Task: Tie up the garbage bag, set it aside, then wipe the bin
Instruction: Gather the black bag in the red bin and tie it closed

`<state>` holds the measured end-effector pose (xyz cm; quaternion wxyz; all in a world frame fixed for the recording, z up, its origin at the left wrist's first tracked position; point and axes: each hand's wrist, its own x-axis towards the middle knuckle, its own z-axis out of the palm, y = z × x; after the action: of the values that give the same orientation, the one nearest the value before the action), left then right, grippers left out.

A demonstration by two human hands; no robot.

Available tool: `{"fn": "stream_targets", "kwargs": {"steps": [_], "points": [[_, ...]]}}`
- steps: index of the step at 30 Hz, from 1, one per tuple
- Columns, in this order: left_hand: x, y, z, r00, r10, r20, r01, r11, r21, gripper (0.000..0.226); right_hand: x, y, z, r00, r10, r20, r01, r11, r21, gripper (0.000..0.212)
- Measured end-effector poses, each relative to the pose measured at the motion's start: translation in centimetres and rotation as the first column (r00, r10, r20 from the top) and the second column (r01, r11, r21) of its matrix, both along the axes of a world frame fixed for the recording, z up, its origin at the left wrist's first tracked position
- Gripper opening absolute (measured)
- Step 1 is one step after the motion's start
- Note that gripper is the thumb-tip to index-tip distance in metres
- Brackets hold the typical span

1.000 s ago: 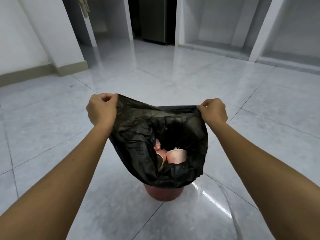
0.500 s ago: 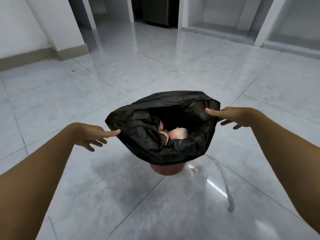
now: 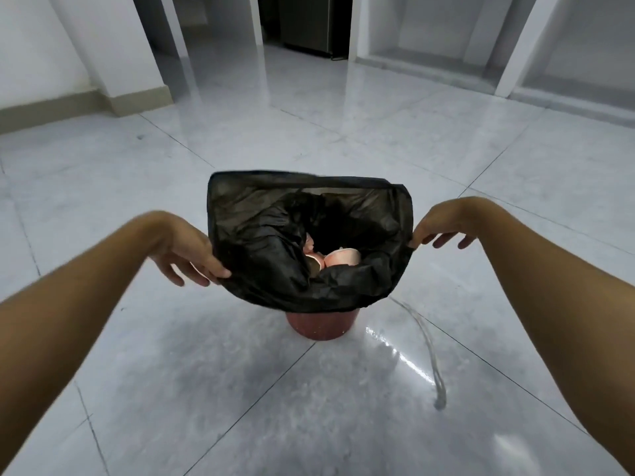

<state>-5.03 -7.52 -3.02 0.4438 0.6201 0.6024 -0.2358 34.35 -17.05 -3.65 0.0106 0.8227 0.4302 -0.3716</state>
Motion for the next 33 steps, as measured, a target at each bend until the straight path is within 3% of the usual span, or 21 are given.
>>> {"fn": "stream_targets", "kwargs": {"steps": [5, 9, 13, 15, 16, 18, 20, 22, 24, 26, 27, 30, 32, 33], "points": [[-0.9, 0.7, 6.8, 0.992, -0.04, 0.123, 0.021, 0.988, 0.152, 0.031, 1.3, -0.5, 3.0, 0.998, -0.056, 0.016, 0.057, 0.996, -0.063, 0.004], [0.9, 1.0, 9.0, 0.971, 0.024, 0.239, -0.105, 0.937, 0.334, 0.016, 1.6, -0.2, 7.2, 0.997, -0.067, 0.041, 0.067, 0.998, 0.015, 0.004], [2.4, 1.3, 9.5, 0.957, 0.099, 0.272, -0.207, 0.891, 0.405, 0.023, 1.0, 0.3, 10.4, 0.998, -0.031, 0.062, 0.026, 0.996, 0.088, 0.013], [2.8, 1.9, 8.9, 0.901, 0.18, 0.396, -0.375, 0.781, 0.5, 0.026, 0.8, 0.6, 11.2, 0.997, -0.074, 0.02, 0.068, 0.973, 0.222, 0.017], [3.0, 2.2, 8.3, 0.866, 0.2, 0.458, -0.46, 0.675, 0.577, 0.029, 0.7, 0.9, 11.3, 0.992, -0.119, -0.036, 0.124, 0.938, 0.325, 0.016], [3.5, 2.5, 6.9, 0.804, 0.174, 0.568, -0.582, 0.427, 0.692, 0.031, 0.3, 1.5, 10.8, 0.956, -0.228, -0.184, 0.291, 0.809, 0.51, 0.014], [3.9, 2.9, 5.2, 0.692, 0.105, 0.714, -0.702, 0.328, 0.633, 0.033, -0.4, 1.9, 9.5, 0.894, -0.305, -0.328, 0.446, 0.671, 0.592, 0.017], [3.9, 3.0, 3.3, 0.573, 0.041, 0.819, -0.77, 0.368, 0.52, 0.039, -0.8, 2.1, 8.0, 0.81, -0.325, -0.489, 0.579, 0.576, 0.577, 0.015], [3.1, 2.5, 0.9, 0.595, 0.055, 0.802, -0.71, 0.505, 0.492, 0.071, -1.1, 2.1, 6.9, 0.714, -0.298, -0.633, 0.671, 0.549, 0.499, 0.01], [2.1, 2.2, -1.5, 0.629, 0.203, 0.751, -0.645, 0.675, 0.358, 0.106, -1.0, 2.3, 6.5, 0.671, -0.281, -0.686, 0.697, 0.553, 0.456, 0.011], [1.9, 2.1, -2.4, 0.615, 0.272, 0.74, -0.646, 0.712, 0.276, 0.116, -0.9, 2.4, 6.3, 0.676, -0.283, -0.681, 0.694, 0.555, 0.458, 0.014], [1.9, 2.9, -2.2, 0.442, 0.349, 0.826, -0.752, 0.646, 0.129, 0.121, -0.5, 2.7, 6.2, 0.776, -0.217, -0.592, 0.584, 0.602, 0.545, 0.02], [2.6, 3.3, -1.2, 0.445, 0.294, 0.846, -0.735, 0.66, 0.158, 0.118, 0.1, 2.2, 6.0, 0.881, -0.032, -0.472, 0.351, 0.713, 0.607, 0.031], [3.2, 3.3, -0.8, 0.466, 0.259, 0.846, -0.715, 0.674, 0.188, 0.115, 0.3, 1.8, 5.8, 0.917, 0.066, -0.395, 0.201, 0.778, 0.596, 0.051]]}}
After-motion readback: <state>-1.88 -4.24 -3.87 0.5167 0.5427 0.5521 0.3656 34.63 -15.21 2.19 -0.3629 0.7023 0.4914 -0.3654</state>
